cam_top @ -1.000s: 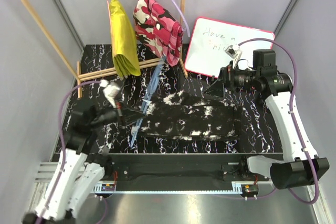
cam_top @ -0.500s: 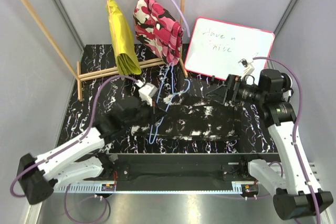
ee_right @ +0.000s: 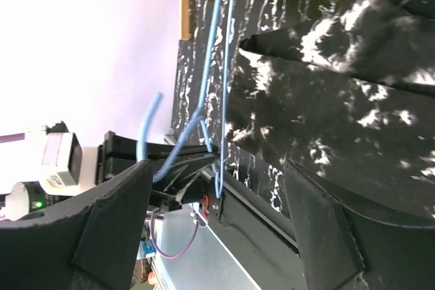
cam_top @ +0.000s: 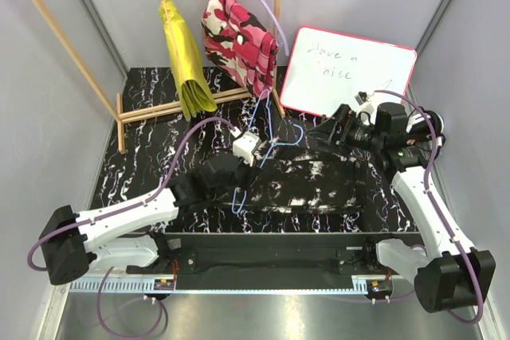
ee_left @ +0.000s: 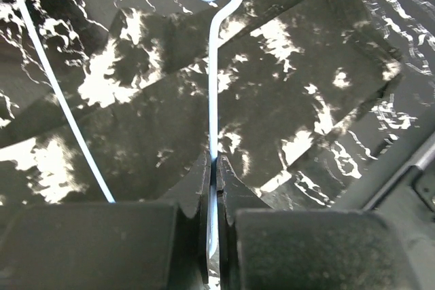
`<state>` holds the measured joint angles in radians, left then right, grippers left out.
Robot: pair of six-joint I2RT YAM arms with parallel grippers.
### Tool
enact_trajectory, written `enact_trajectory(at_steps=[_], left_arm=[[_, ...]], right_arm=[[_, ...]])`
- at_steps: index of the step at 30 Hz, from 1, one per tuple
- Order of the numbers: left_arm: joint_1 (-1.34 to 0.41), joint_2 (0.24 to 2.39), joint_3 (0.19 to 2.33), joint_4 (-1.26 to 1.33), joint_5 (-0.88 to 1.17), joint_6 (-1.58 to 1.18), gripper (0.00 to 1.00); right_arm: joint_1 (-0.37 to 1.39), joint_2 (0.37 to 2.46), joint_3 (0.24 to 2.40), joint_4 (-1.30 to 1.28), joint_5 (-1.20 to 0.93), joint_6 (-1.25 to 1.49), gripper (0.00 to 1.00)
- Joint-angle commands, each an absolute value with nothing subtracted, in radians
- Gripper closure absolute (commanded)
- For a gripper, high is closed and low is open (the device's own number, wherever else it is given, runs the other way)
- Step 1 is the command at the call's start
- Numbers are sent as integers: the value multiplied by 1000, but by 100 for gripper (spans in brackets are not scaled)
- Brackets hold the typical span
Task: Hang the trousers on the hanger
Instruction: Pass the hanger from the left arm to the right
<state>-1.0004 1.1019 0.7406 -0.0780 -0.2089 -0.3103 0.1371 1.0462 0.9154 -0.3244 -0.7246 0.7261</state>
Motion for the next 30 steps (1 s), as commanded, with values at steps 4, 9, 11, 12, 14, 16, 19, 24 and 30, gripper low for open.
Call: enact_trajectory(at_steps=[4,9,11,12,14,16,19,24,30], left_arm=[[-1020,1127,747,64,-268,-235,100],[-1020,1141,744,75,-259,-232,100],[-1020,1140,736,84,-255,-235,100],[-1020,1138,733,93,-250,-233,100],[-1023,1137,723,100,-244,-230,100],[-1026,1141,716,103,-242,-230,100],[-1031,1144,713,101,-241,-233,100],[-1032,1149,716,101,-233,-233,100],[-1031,1128,748,19,-236,-258,69]], right_arm=[[190,1043,891,-92,-769,807,18],[230,1043,868,-75,-765,802,20],[236,1049,868,-60,-764,804,21],[241,1055,871,-58,-758,804,22],[248,1063,876,-54,-755,805,24],[270,1080,877,-40,-752,799,30],[298,1104,870,-28,-752,789,38],[319,1132,851,-20,-741,792,61],[322,1126,848,-53,-735,764,100]])
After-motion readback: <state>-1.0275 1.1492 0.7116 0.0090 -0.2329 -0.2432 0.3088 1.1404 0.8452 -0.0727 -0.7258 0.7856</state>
